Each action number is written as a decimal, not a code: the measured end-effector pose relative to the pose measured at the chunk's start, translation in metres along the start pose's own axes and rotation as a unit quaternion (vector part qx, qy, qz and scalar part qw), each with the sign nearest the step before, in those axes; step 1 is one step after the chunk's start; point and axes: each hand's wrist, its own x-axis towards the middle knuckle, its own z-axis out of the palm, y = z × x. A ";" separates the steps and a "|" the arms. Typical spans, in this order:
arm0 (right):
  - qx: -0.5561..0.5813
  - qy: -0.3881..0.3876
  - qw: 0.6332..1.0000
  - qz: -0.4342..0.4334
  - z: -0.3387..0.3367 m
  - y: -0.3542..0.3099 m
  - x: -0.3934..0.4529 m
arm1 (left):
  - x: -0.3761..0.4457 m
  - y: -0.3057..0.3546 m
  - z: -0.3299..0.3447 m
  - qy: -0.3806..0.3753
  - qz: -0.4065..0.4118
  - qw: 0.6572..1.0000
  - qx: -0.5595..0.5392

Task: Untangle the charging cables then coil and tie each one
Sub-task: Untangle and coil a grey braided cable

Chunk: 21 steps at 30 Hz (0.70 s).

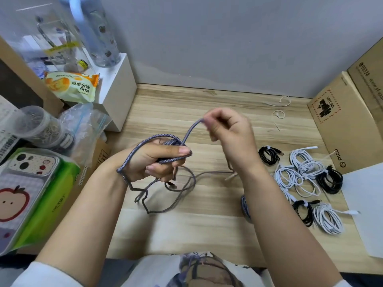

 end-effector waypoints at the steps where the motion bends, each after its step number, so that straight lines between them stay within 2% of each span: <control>1: 0.024 0.053 0.998 0.022 -0.002 0.004 0.003 | 0.000 0.001 -0.002 0.006 0.003 1.000 -0.012; 2: 0.038 0.083 0.995 0.041 -0.003 0.007 0.005 | 0.000 0.002 -0.004 0.017 0.001 1.000 -0.018; 4: 0.001 0.080 0.996 0.028 0.000 0.012 0.003 | 0.001 0.003 -0.007 0.050 -0.022 0.998 -0.012; 5: -0.059 0.049 0.997 -0.015 0.002 0.013 0.000 | 0.001 0.004 -0.008 0.064 -0.038 0.997 -0.003; 7: -0.198 -0.049 0.972 -0.113 0.006 0.012 -0.002 | 0.002 0.005 -0.007 0.075 -0.061 0.995 0.011; 9: -0.286 -0.125 0.940 -0.136 0.012 0.007 -0.001 | 0.003 0.006 -0.005 0.079 -0.061 0.995 0.010; 10: -0.296 -0.133 0.935 -0.142 0.013 0.005 0.001 | 0.004 0.006 -0.005 0.081 -0.058 0.995 0.006; 11: -0.296 -0.115 0.935 -0.155 0.014 0.004 0.003 | 0.004 0.006 -0.005 0.082 -0.053 0.995 0.003; 13: -0.285 -0.025 0.943 -0.169 0.011 0.006 0.006 | 0.002 0.005 -0.009 0.071 -0.042 0.997 -0.005; 15: -0.202 0.091 0.969 -0.108 0.003 0.007 0.013 | -0.001 0.003 -0.013 0.044 -0.032 0.998 -0.016; 17: -0.133 0.154 0.979 -0.025 -0.004 0.011 0.018 | -0.004 0.001 -0.017 0.040 -0.033 0.998 -0.025; 19: -0.210 0.126 0.969 -0.018 -0.003 0.017 0.016 | -0.005 0.000 -0.018 0.039 -0.041 0.998 -0.021; 21: -0.310 0.019 0.948 -0.075 0.004 0.018 0.009 | -0.003 0.000 -0.017 0.039 -0.049 0.998 -0.017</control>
